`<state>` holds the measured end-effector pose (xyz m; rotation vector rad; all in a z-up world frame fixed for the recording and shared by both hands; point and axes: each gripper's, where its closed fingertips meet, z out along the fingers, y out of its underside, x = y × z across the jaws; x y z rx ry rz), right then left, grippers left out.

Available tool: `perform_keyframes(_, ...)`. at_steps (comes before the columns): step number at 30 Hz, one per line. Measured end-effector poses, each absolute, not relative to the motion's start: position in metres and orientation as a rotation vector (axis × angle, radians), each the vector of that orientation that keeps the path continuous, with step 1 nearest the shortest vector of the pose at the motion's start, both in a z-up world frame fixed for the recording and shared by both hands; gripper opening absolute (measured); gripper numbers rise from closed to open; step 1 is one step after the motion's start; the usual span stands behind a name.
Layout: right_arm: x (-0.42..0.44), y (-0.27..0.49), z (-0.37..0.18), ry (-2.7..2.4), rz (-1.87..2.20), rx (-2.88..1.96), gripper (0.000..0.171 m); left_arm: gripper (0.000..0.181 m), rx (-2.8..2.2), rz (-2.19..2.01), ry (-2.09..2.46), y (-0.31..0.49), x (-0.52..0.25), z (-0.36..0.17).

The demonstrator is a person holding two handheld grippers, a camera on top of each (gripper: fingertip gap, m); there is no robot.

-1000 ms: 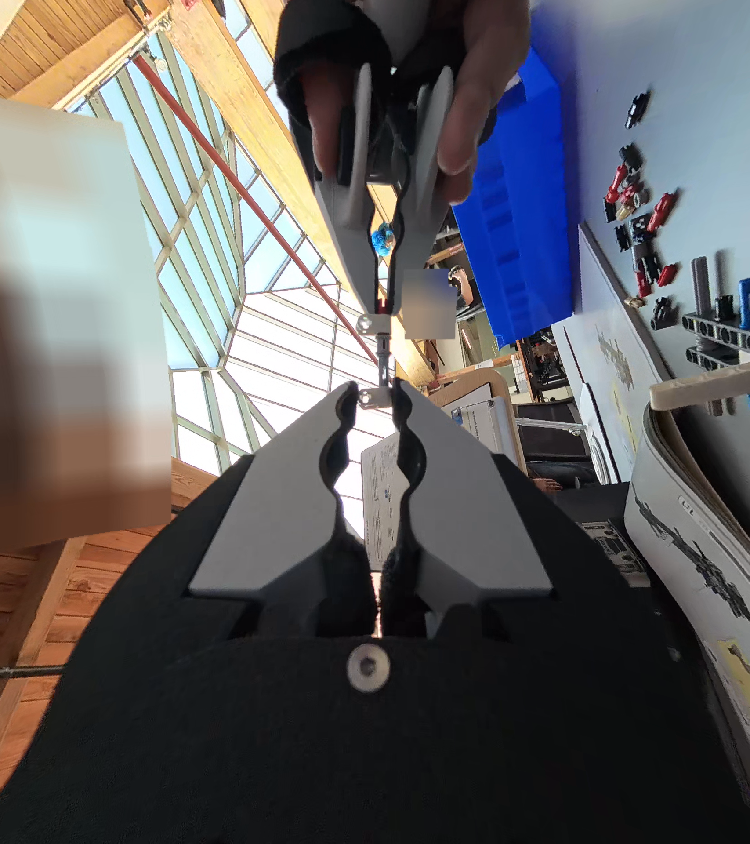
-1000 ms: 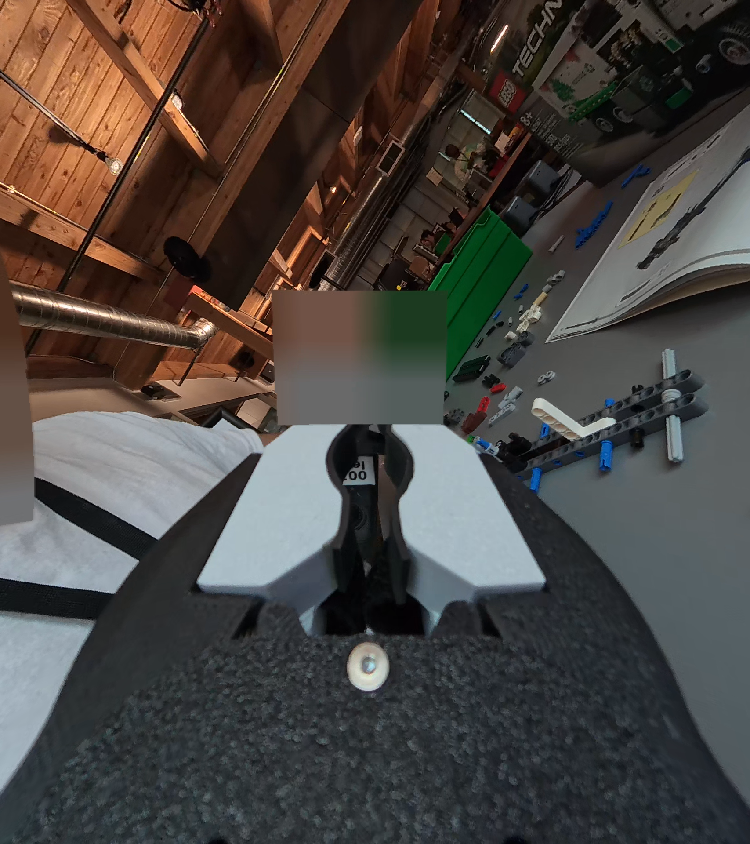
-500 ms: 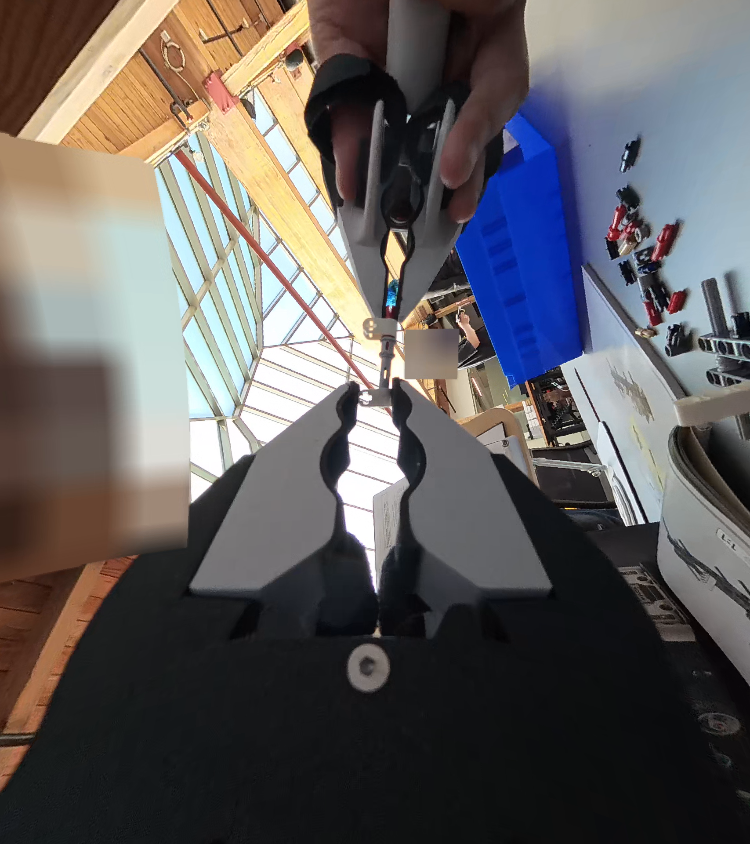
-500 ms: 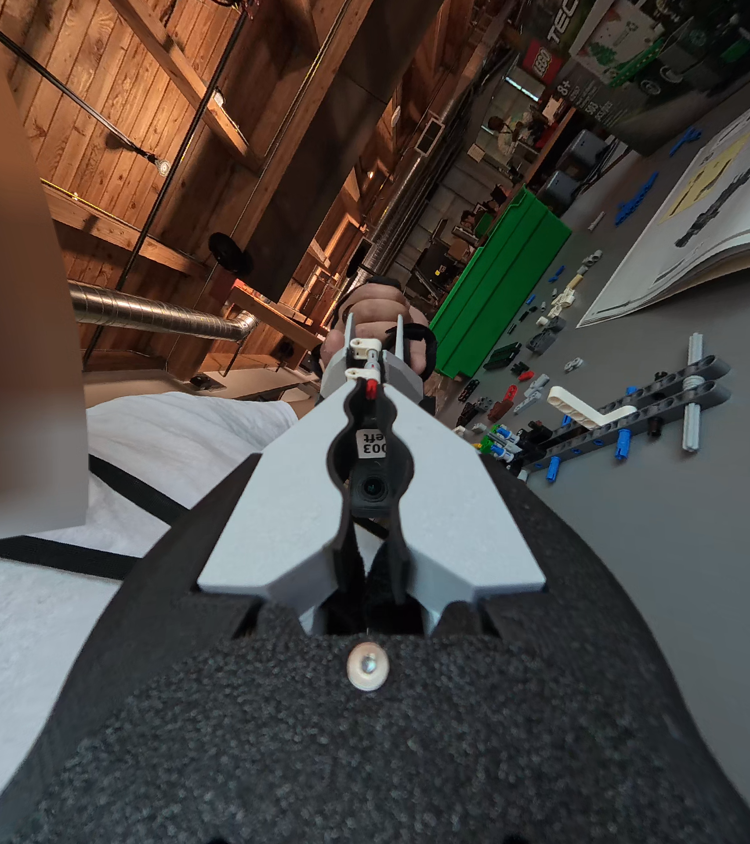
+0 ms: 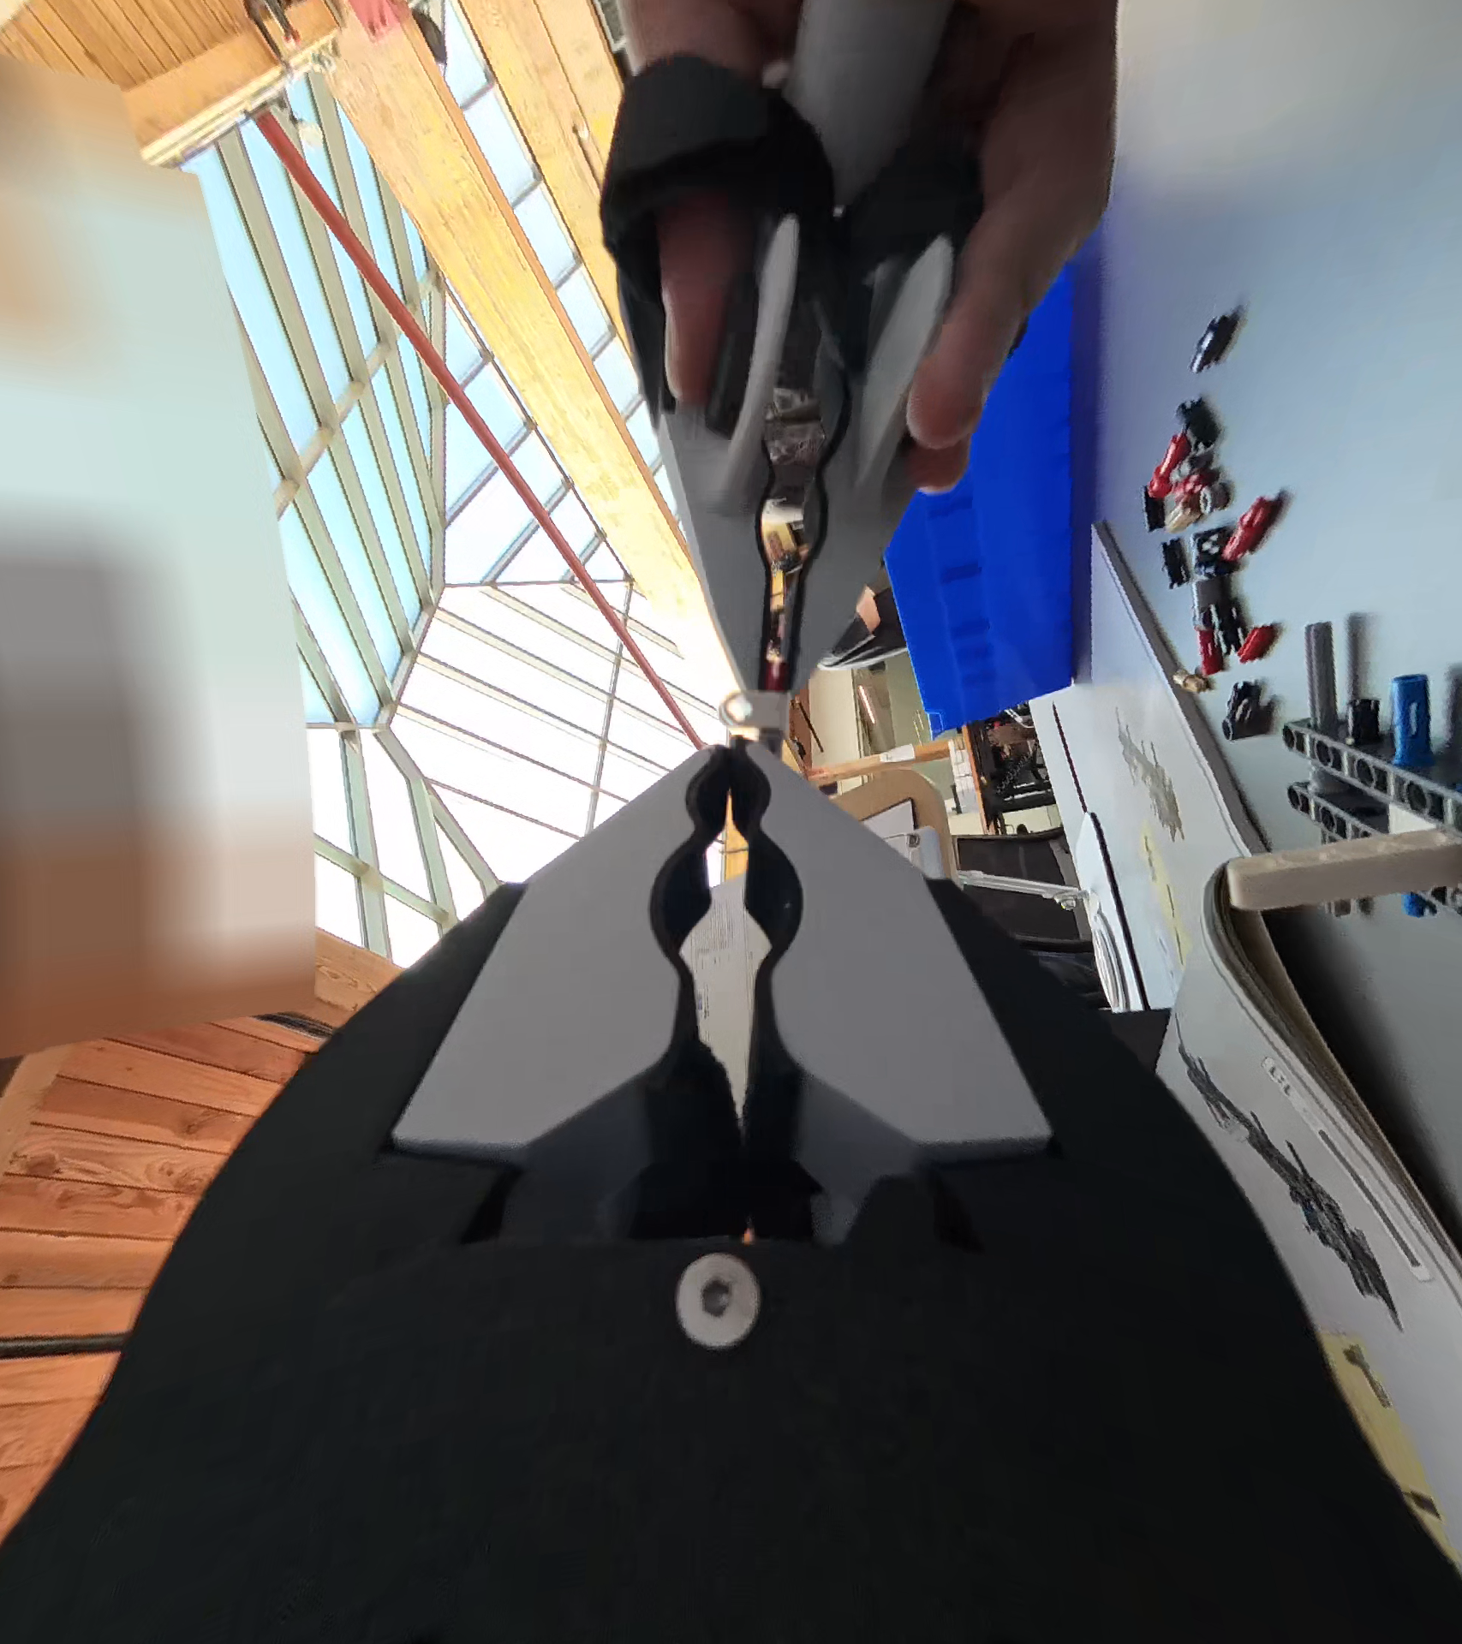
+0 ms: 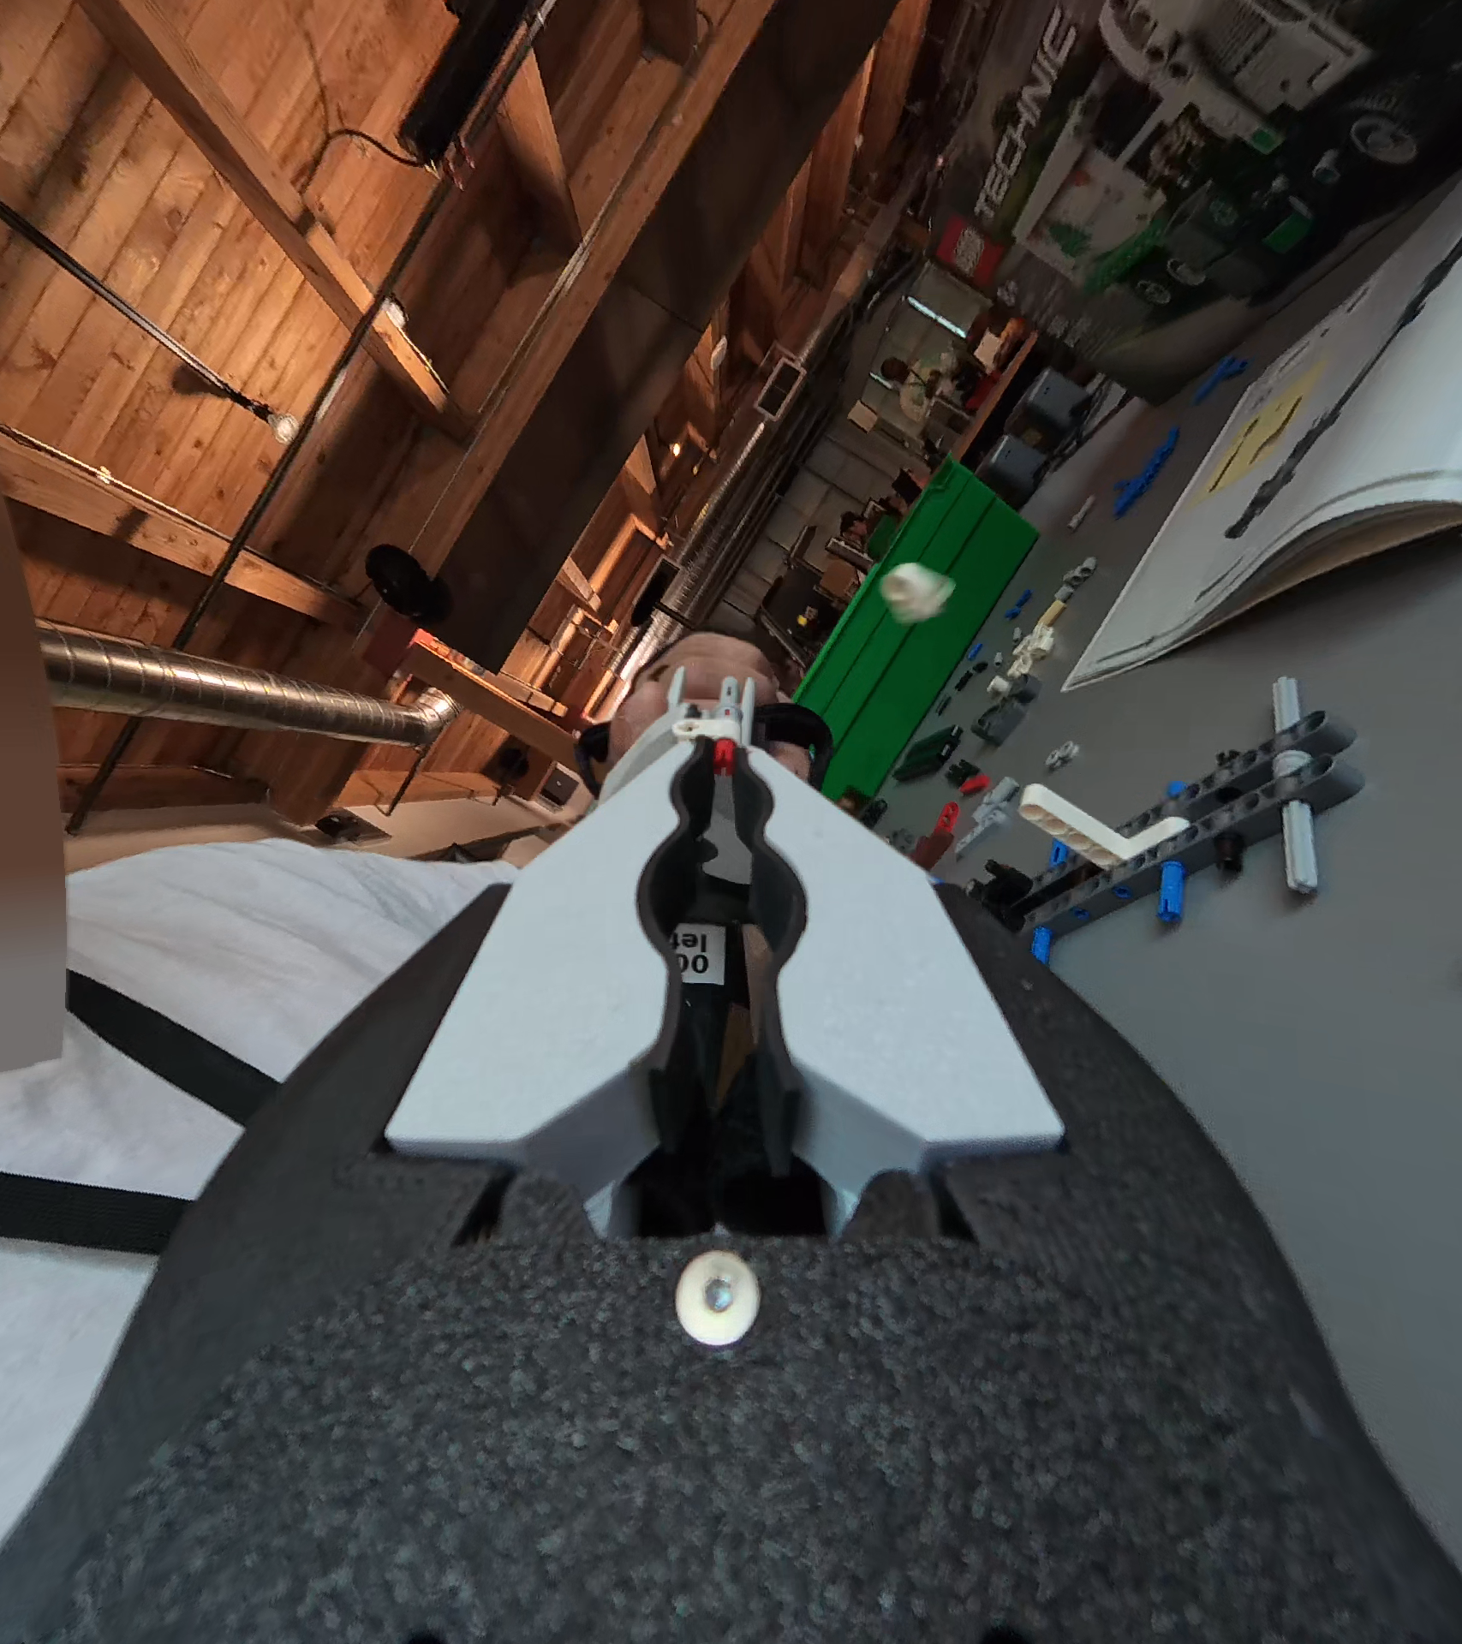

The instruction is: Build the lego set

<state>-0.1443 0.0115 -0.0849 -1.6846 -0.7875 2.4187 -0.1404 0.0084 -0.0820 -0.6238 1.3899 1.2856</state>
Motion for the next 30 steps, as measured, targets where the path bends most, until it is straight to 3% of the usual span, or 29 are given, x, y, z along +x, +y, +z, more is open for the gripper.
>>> perform_keyframes(8,-0.128,0.040,-0.101,-0.901,2.114,-1.743,0.000,0.000,-0.842,1.242,1.419,0.006,-0.181,-0.090)
perform_keyframes(13,-0.124,0.051,-0.104,-0.929,2.057,-1.714,0.001,0.000,-1.518,1.123,1.188,-0.002,-0.295,-0.091)
perform_keyframes(16,-0.129,0.043,-0.105,-0.950,2.097,-1.709,0.000,0.009,-1.995,0.773,0.823,-0.035,-0.344,-0.101)
perform_keyframes(19,-0.133,0.035,-0.107,-1.008,2.075,-1.704,0.001,0.036,-2.312,0.189,0.521,-0.068,-0.329,-0.132)
perform_keyframes(24,-0.133,0.029,-0.114,-1.067,2.015,-1.709,0.001,0.026,-2.414,0.068,0.568,-0.085,-0.327,-0.168)
perform_keyframes(30,-0.133,0.026,-0.117,-1.096,1.953,-1.704,0.000,0.026,-2.554,-0.001,0.696,-0.077,-0.320,-0.200)
